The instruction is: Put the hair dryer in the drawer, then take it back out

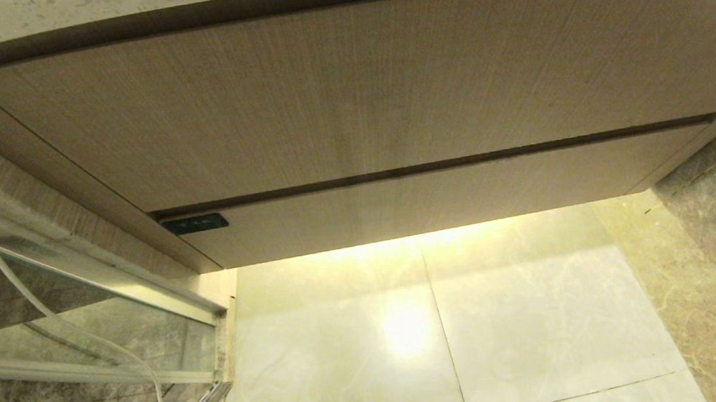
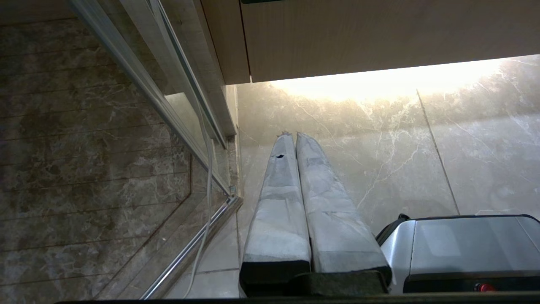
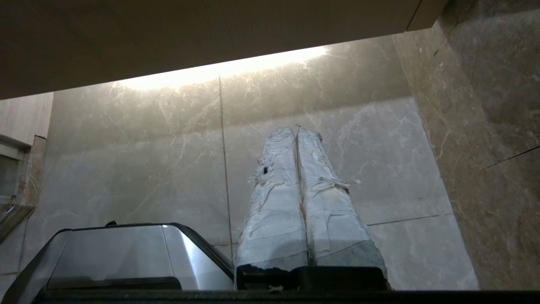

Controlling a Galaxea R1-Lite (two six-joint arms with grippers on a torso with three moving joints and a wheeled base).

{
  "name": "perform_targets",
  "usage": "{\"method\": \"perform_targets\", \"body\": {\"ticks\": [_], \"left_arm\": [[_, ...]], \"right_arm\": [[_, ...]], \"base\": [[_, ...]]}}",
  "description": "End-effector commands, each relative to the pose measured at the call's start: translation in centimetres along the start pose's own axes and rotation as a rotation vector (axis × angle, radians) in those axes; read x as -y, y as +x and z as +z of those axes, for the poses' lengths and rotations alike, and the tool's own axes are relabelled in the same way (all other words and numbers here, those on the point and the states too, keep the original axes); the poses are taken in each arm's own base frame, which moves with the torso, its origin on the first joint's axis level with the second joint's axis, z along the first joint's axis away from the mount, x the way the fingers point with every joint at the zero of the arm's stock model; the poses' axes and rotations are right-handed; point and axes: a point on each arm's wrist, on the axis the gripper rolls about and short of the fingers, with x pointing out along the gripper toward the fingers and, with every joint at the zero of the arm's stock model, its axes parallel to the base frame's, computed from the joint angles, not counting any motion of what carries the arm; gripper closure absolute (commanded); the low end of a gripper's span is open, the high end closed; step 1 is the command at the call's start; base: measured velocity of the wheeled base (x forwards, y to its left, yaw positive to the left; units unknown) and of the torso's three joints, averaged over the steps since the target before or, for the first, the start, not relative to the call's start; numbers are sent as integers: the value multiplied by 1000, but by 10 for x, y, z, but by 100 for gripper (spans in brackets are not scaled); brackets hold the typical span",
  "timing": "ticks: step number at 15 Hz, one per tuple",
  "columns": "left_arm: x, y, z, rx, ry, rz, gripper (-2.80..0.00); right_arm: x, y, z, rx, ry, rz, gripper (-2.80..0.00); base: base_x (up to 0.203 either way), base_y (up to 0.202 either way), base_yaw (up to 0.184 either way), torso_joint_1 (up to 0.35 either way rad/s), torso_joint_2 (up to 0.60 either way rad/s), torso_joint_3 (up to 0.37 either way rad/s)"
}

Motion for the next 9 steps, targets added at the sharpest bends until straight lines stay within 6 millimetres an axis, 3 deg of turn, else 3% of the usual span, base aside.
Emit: {"method": "perform_targets", "body": {"ticks": [1,9], "left_arm": [[0,0,0,-1,0,0,0],[0,0,0,-1,0,0,0]], "right_arm": [[0,0,-1,-2,0,-1,0],[0,0,-1,-2,1,-1,0]], "base": [[0,0,0,0,0,0],[0,0,0,0,0,0]]}}
